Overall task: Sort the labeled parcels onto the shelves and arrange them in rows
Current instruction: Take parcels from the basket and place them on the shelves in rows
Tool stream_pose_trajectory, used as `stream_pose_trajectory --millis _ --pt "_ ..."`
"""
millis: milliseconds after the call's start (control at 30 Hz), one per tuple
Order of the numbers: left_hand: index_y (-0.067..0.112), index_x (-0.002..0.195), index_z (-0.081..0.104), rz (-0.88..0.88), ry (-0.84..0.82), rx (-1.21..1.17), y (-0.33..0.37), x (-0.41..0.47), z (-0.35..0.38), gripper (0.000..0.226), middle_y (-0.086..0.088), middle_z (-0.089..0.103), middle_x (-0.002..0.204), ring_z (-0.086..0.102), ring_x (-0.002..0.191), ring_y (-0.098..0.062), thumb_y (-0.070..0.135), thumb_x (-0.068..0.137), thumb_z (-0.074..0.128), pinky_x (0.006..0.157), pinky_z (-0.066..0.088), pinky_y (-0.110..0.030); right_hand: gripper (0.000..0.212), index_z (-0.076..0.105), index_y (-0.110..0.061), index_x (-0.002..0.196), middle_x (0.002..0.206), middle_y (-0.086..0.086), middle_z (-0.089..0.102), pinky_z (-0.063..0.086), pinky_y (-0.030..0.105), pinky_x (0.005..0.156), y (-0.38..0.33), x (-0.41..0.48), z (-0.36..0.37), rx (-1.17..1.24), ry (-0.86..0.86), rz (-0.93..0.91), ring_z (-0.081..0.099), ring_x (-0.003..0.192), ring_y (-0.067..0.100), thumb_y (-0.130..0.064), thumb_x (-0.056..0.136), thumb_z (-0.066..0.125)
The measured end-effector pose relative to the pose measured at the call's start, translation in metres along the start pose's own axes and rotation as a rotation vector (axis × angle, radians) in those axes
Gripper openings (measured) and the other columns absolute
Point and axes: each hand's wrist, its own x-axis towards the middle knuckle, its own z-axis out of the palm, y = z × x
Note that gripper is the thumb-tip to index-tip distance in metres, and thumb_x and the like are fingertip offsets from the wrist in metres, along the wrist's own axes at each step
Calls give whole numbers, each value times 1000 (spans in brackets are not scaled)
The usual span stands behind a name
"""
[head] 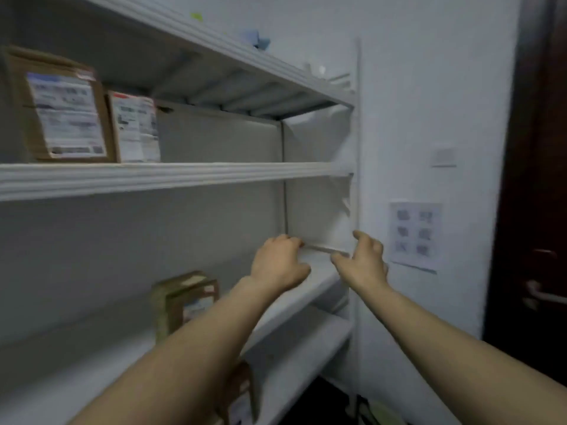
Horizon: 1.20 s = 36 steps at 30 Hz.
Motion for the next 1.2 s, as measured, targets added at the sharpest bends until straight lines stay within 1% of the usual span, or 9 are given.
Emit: stream_pose_trajectory --millis 100,267,500,633,767,900,1000,1067,1200 --pt "22 139 48 82 -142 -98 68 -14 45 56 -3 54 138 49 127 -24 24 84 59 102 42 -33 58 38 -19 140 145 9 34 26 36 112 58 -32 -68 -44 46 146 40 129 25 -29 87 59" --pt "21 141 45 263 -350 -211 209 -59 117 56 3 59 130 52 122 -19 24 86 57 100 42 -30 35 60 -19 118 125 3 58 35 43 108 166 -99 -195 -19 218 374 54 116 23 -19 83 61" --pt "19 140 45 556 -603 -365 451 -167 197 57 1 61 124 57 116 -18 26 87 62 98 47 -35 31 59 -19 117 118 0 60 41 38 104 295 -243 -401 -94 449 624 55 113 18 -18 87 62" --pt "19 141 45 692 -741 -440 585 -248 228 56 3 61 123 57 113 -16 25 87 62 97 48 -34 32 56 -12 121 121 6 59 46 32 92 350 -338 -520 -119 614 763 57 109 22 -16 89 59" --pt "19 139 48 782 -827 -462 687 -319 251 57 5 65 113 59 110 -16 23 84 62 96 47 -32 31 58 -8 119 119 7 62 41 25 88 386 -420 -612 -135 812 862 57 109 22 -16 89 61" --pt "16 143 42 870 -880 -455 774 -358 270 58 -2 58 127 55 116 -21 26 88 61 96 46 -33 30 58 -8 120 117 5 60 43 30 94 414 -469 -672 -82 933 924 56 111 22 -13 91 59" --pt "17 132 51 923 -851 -453 833 -372 284 47 -3 59 125 57 112 -23 29 88 61 86 47 -30 32 56 -9 123 119 5 59 47 23 79 443 -489 -704 -43 1007 939 56 103 18 -12 91 58" --pt "19 124 54 936 -840 -472 870 -375 296 43 -5 61 120 58 105 -24 33 84 62 80 49 -31 32 57 -10 122 118 5 59 44 24 81 464 -493 -724 -41 1042 955 55 102 17 -12 91 59" --pt "18 138 41 930 -781 -549 950 -368 330 79 -10 49 133 48 120 -30 52 71 65 96 46 -43 30 58 -11 120 108 1 60 46 26 84 506 -485 -768 -29 1115 950 56 99 16 -10 90 59"
